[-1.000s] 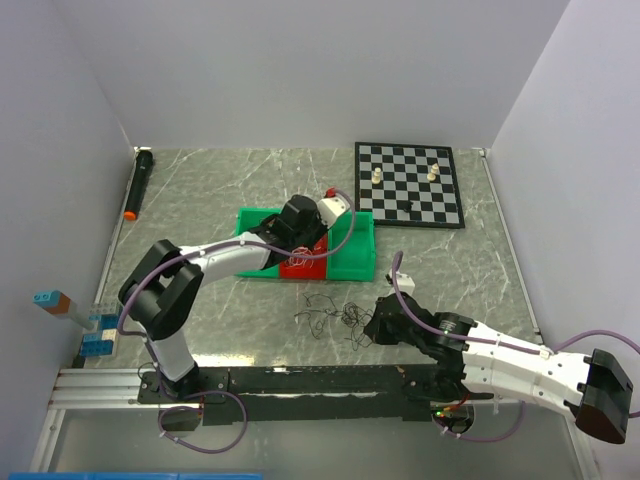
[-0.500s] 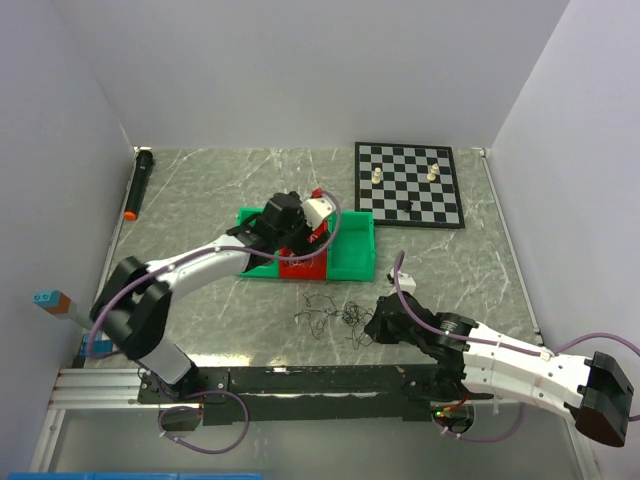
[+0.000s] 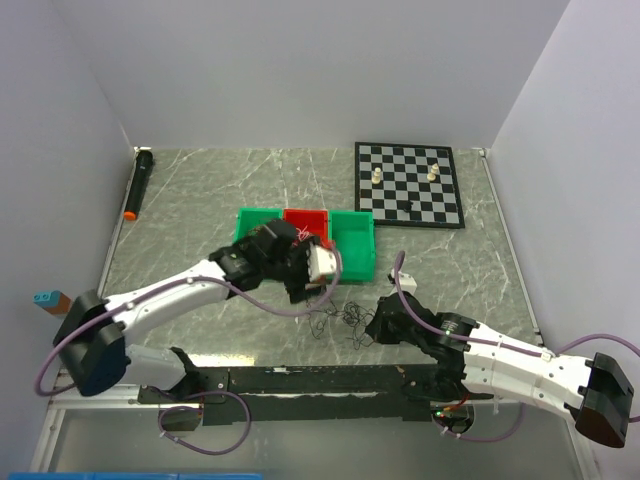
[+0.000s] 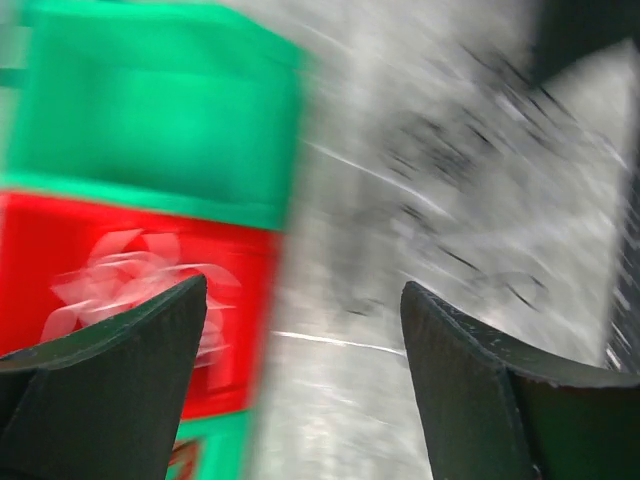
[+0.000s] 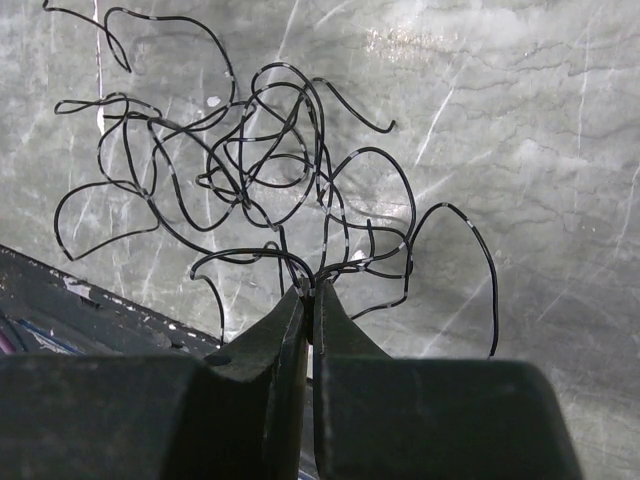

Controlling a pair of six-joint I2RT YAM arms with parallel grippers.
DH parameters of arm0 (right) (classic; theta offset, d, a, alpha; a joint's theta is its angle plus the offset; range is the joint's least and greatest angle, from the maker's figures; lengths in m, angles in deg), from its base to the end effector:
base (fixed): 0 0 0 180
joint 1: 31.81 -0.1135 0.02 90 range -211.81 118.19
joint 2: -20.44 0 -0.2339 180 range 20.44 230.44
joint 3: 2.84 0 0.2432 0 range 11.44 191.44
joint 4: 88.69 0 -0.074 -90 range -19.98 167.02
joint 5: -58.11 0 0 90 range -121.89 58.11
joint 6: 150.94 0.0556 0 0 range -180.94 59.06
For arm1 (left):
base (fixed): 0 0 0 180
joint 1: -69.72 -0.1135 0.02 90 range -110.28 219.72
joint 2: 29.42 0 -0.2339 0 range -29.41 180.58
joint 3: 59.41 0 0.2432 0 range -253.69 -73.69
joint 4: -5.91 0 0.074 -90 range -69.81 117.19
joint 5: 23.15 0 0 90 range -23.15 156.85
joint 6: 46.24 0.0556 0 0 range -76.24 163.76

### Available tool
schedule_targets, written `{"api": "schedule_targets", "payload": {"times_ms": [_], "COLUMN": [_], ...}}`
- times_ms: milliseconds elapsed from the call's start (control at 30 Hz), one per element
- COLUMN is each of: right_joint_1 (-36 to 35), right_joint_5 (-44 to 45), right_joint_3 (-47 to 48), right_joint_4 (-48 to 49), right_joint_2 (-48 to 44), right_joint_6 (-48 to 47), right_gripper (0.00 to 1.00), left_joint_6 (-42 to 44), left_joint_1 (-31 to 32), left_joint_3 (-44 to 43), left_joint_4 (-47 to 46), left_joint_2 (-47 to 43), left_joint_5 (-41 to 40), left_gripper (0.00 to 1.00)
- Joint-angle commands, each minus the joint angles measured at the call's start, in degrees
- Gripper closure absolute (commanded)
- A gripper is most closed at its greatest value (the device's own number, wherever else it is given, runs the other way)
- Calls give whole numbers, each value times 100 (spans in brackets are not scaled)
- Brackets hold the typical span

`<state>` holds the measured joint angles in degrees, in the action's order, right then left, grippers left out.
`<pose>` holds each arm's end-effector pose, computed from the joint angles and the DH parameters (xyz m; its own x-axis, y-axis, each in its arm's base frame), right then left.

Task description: Untangle the cables

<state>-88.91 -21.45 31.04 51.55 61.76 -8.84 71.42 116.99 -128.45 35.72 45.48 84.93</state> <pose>0.1024 0.1397 0.1420 -0.8436 0.1247 -0.5223 -0.1517 0.8778 0.4545 0.1936 -0.2351 0.2405 0.0531 0.5929 -0.8036 0.9537 0.2084 0.2168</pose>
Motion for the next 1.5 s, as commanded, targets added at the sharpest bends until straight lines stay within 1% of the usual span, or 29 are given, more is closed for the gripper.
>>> {"api": "schedule_targets", "payload": {"times_ms": [0,167,400,533,633,767,833,967,1033,1133,1200,1267,1333,1400,1467], "right_joint_1": [32,32,24,41,41,41,50,76,85,94,103,111,111,111,111], "right_joint_5": [29,20,29,11,72,90,108,160,178,196,196,187,196,231,318], "right_joint_3": [203,133,176,150,176,176,167,229,264,282,291,317,352,413,492], "right_joint_4": [-177,-204,-160,-98,-150,-239,-274,-283,-318,-344,-353,-362,-397,-476,-607], "right_joint_2": [-19,-80,-98,-142,-186,-309,-352,-335,-309,-335,-361,-353,-326,-318,-353], "right_joint_6": [151,240,161,161,161,160,169,108,90,73,73,55,55,29,20], "right_gripper": [100,100,100,100,100,100,100,100,100,100,100,100,100,100,100], "left_joint_6": [907,1242,1023,776,732,846,899,943,943,925,943,926,864,829,785], "left_joint_1": [283,555,801,968,1039,1048,1048,1048,1048,1048,1048,1048,1048,1048,1004], "left_joint_3": [185,-60,-35,-26,53,229,325,484,528,563,607,729,791,800,739], "left_joint_4": [329,100,-761,-1025,-1157,-1228,-1237,-1254,-1315,-1324,-1386,-1509,-1781,-1773,-1572], "left_joint_2": [464,1061,1458,1598,1686,1678,1634,1590,1555,1467,1379,1274,1177,1089,949], "left_joint_5": [792,1030,1065,1162,1153,1039,960,942,908,759,539,346,205,117,-6], "left_gripper": [19,17,16,19,29,48,56,59,65,78,90,97,99,99,99]}}
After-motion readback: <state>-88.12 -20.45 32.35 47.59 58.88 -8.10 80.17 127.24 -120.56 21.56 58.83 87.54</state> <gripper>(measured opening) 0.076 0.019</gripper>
